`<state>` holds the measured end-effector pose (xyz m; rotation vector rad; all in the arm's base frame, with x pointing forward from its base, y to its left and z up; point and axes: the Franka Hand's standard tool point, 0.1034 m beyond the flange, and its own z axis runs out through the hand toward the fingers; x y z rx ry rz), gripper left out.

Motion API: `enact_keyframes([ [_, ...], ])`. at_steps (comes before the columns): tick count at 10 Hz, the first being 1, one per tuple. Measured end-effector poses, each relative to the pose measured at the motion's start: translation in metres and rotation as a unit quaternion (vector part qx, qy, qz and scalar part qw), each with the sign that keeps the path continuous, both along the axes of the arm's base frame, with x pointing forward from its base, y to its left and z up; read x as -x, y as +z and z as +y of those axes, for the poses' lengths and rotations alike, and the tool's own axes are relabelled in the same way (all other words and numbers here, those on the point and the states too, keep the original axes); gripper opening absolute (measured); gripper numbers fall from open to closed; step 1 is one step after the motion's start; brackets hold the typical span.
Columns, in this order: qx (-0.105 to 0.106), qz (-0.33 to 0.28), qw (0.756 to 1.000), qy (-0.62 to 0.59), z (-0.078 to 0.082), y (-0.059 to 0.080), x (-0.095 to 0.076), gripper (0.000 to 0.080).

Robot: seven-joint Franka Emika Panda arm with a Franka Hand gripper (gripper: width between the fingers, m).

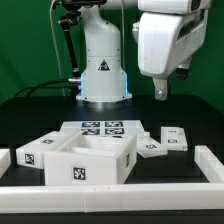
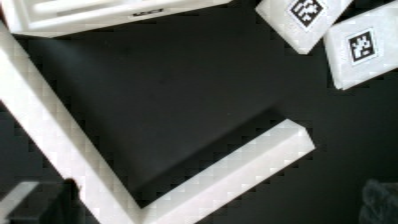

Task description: Assemble cabinet

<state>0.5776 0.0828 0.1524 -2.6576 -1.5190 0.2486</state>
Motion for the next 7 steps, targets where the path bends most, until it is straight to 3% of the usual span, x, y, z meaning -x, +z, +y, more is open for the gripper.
enact_keyframes([
  [7,0.000,0.001,1.000,0.000,-0.0003,-0.0004,0.0004,0.0797],
])
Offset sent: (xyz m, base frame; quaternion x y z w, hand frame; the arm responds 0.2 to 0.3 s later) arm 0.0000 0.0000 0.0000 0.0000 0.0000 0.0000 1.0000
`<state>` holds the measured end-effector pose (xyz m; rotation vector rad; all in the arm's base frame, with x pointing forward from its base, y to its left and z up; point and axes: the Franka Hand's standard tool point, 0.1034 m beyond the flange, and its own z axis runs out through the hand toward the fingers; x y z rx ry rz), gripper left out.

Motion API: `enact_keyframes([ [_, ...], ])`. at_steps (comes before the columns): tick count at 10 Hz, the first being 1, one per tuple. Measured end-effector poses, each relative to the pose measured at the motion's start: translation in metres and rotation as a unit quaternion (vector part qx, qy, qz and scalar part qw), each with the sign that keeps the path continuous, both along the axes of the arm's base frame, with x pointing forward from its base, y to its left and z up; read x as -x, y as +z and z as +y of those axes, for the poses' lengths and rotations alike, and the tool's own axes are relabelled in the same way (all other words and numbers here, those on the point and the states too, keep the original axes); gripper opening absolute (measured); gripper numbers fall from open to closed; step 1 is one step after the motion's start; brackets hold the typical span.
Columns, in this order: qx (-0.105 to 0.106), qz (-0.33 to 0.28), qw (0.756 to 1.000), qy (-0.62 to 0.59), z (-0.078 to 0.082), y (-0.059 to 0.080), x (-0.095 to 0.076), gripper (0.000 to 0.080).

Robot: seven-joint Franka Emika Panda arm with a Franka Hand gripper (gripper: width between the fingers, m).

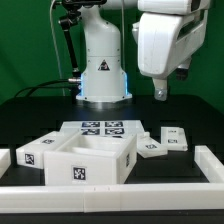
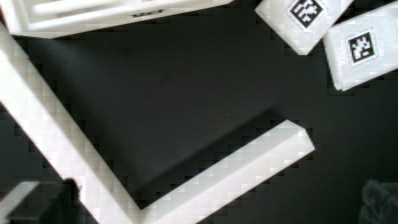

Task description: Assemble cabinet

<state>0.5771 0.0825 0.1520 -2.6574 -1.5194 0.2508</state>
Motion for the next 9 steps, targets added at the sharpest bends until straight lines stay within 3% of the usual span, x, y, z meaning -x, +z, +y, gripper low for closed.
enact_keyframes([
  [3,0.000,-0.001,1.000,-0.001,-0.001,-0.001,0.000,0.0797],
  [4,-0.008,-0.021,1.000,0.020,-0.008,-0.003,0.000,0.0797],
  [6,-0.014,-0.042,0.998,0.042,-0.028,-0.015,0.019,0.0797],
  [8,-0.020,-0.042,0.997,0.067,-0.045,-0.023,0.028,0.0797],
  [9,-0.018,-0.044,0.997,0.061,-0.042,-0.022,0.026,0.0797],
])
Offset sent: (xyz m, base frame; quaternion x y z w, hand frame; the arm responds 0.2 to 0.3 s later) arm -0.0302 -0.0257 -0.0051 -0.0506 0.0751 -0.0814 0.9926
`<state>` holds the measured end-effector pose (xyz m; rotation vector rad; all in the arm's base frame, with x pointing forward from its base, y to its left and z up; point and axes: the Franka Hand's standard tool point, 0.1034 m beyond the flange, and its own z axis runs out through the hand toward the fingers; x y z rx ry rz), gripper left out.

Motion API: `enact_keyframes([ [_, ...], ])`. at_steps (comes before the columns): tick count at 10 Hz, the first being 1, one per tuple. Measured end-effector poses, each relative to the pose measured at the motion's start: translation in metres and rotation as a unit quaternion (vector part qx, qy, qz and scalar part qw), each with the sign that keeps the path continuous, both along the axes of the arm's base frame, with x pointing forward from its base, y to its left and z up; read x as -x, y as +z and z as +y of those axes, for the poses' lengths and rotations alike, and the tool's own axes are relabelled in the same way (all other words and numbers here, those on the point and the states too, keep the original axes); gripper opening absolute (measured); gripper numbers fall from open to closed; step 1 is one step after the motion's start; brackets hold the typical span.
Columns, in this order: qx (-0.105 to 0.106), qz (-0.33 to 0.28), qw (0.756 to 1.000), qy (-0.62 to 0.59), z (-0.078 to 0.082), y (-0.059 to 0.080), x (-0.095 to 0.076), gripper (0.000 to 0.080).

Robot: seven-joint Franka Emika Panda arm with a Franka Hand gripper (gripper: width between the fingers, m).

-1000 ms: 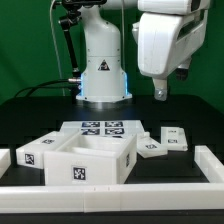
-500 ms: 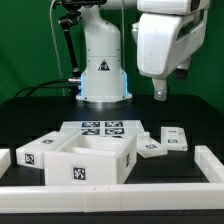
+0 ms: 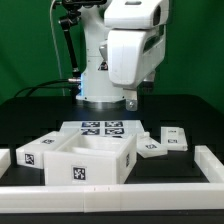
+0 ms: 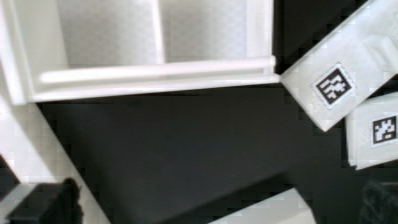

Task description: Assemble cabinet

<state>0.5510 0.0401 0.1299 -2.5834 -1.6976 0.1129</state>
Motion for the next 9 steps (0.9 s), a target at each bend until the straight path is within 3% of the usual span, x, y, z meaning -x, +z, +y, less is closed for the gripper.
enact_keyframes([
  [3,-0.002,-0.001,1.000,0.003,-0.002,-0.003,0.001,0.0797],
  [5,-0.007,-0.014,1.000,-0.002,-0.027,-0.027,0.021,0.0797],
  [6,-0.008,-0.013,1.000,-0.004,-0.031,-0.036,0.029,0.0797],
  [9,-0.009,-0.002,1.000,-0.008,-0.037,-0.046,0.038,0.0797],
])
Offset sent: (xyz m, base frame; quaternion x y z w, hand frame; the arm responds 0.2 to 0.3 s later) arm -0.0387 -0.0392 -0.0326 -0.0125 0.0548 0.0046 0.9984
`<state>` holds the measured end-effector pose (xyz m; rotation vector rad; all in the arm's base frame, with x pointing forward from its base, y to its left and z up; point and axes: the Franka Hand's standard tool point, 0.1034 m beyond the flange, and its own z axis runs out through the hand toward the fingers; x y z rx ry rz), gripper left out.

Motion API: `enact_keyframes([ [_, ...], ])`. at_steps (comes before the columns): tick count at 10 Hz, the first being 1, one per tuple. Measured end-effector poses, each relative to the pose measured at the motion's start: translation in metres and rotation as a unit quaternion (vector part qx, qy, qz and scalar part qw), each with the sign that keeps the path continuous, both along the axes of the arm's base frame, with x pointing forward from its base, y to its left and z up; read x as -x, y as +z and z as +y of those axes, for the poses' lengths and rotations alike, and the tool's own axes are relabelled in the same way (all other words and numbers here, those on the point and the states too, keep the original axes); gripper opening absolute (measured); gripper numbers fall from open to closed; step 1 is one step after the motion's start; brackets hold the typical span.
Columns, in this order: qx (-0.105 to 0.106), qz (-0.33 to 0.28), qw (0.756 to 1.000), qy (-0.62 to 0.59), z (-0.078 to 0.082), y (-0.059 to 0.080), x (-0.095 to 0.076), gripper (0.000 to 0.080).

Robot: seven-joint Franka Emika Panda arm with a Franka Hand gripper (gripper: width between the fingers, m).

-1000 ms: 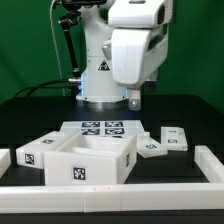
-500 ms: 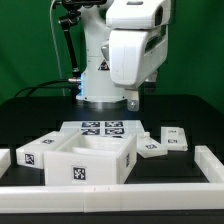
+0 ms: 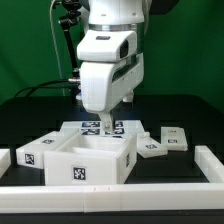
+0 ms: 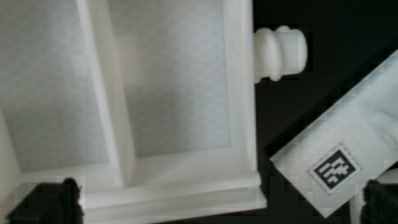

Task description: Assemble cabinet

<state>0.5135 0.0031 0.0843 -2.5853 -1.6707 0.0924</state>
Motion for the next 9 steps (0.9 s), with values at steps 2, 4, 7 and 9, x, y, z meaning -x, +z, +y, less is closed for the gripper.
enact_keyframes([
  [2,0.000,0.000,1.000,0.000,0.000,0.000,0.000,0.0797],
  [4,-0.004,-0.013,1.000,0.015,-0.003,-0.017,0.012,0.0797],
  [7,-0.009,-0.025,1.000,0.015,0.001,-0.039,0.029,0.0797],
  [9,-0.011,-0.028,0.999,0.014,0.003,-0.045,0.030,0.0797],
])
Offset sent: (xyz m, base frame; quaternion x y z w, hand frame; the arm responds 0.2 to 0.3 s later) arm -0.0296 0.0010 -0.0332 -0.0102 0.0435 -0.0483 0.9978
